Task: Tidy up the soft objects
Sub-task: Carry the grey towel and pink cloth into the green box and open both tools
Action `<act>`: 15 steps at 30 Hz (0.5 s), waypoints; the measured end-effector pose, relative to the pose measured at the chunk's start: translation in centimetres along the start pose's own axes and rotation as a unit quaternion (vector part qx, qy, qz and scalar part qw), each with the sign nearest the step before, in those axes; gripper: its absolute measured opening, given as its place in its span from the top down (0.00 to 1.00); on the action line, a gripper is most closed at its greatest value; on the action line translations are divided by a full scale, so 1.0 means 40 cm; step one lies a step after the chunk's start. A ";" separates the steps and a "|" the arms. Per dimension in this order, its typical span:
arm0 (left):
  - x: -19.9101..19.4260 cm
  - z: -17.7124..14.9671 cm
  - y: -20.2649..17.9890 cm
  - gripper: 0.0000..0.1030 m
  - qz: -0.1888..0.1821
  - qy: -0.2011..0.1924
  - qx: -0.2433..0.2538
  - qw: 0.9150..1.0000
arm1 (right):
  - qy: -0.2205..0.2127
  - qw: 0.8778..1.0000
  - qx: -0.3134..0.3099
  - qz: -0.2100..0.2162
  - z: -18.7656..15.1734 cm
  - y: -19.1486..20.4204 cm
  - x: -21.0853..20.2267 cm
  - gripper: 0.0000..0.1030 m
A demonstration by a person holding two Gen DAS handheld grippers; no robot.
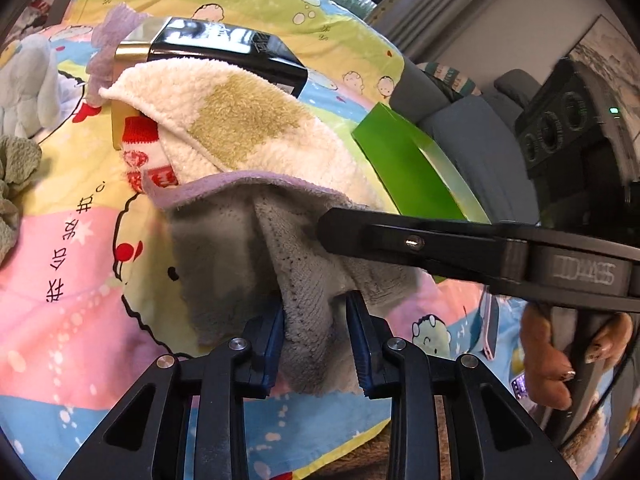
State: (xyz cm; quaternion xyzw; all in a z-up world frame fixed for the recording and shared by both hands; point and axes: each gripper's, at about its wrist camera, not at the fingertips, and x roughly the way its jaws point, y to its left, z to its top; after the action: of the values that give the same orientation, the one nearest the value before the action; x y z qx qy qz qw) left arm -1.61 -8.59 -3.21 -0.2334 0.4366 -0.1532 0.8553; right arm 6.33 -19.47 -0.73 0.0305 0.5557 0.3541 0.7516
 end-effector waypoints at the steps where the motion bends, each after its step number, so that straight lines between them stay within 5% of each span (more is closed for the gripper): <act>1: -0.001 0.001 0.001 0.70 -0.003 0.000 -0.003 1.000 | 0.002 1.000 0.001 -0.004 -0.002 -0.003 0.007 0.94; 8: -0.054 0.023 -0.062 0.71 -0.010 -0.032 0.022 0.999 | -0.030 0.998 0.003 0.056 -0.031 0.016 -0.054 0.95; 15: -0.158 0.097 -0.203 0.71 -0.035 -0.086 0.082 0.992 | -0.112 0.989 -0.015 0.096 -0.015 0.061 -0.255 0.95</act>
State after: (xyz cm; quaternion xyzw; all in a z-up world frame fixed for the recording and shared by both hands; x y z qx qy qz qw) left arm -2.51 -11.47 7.36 -0.1896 0.3393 -0.1980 0.8999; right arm 3.26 -23.62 8.42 0.1117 0.4572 0.4275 0.7718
